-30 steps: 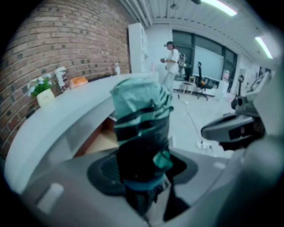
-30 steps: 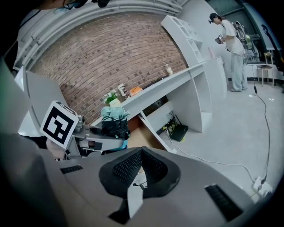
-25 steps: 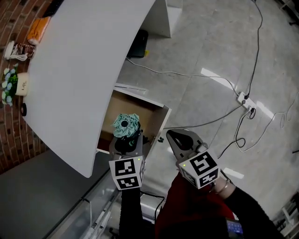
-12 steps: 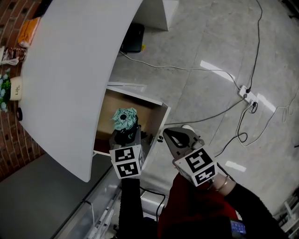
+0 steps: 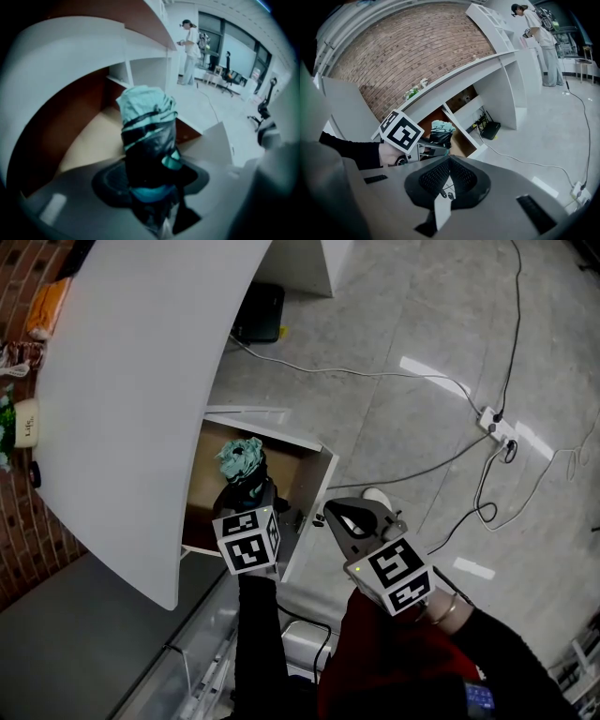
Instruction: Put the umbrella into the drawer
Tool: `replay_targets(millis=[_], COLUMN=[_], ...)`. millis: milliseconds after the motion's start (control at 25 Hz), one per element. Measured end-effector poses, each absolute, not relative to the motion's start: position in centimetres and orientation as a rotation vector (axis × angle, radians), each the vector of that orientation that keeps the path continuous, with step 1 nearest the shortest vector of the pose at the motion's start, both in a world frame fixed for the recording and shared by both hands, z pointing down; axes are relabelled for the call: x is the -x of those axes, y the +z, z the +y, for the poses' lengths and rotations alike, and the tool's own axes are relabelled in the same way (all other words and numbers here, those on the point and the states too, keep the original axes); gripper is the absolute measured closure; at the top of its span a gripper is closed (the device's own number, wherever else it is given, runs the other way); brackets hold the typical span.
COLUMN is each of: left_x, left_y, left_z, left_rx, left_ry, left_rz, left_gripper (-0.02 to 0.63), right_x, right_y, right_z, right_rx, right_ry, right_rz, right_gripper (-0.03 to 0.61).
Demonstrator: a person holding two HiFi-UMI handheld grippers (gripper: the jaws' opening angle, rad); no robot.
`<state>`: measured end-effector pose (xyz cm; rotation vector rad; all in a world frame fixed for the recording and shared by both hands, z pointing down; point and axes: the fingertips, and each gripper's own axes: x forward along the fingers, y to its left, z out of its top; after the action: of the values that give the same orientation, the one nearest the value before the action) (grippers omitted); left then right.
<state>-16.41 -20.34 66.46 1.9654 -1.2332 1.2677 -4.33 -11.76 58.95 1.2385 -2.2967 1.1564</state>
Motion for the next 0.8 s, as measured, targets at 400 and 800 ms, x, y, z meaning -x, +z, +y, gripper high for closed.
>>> replay_targets(millis=[400,800], left_x=[17.4,18.0], left_y=[69.1,70.8], left_z=[-22.0,-22.9], left_rx=[-1.888,-1.855], left_ry=[1.265,1.264], left_rz=[-1.261,-1.288], left_gripper=[0.371,0.360], right_x=[4.3,4.0], right_y=[59.7,60.5], right_z=[-11.6,-11.8], right_rx=[-1.219,-1.213], right_ry=[1.177,1.188], right_rz=[-2.288,-2.280], right_gripper=[0.577,0.577])
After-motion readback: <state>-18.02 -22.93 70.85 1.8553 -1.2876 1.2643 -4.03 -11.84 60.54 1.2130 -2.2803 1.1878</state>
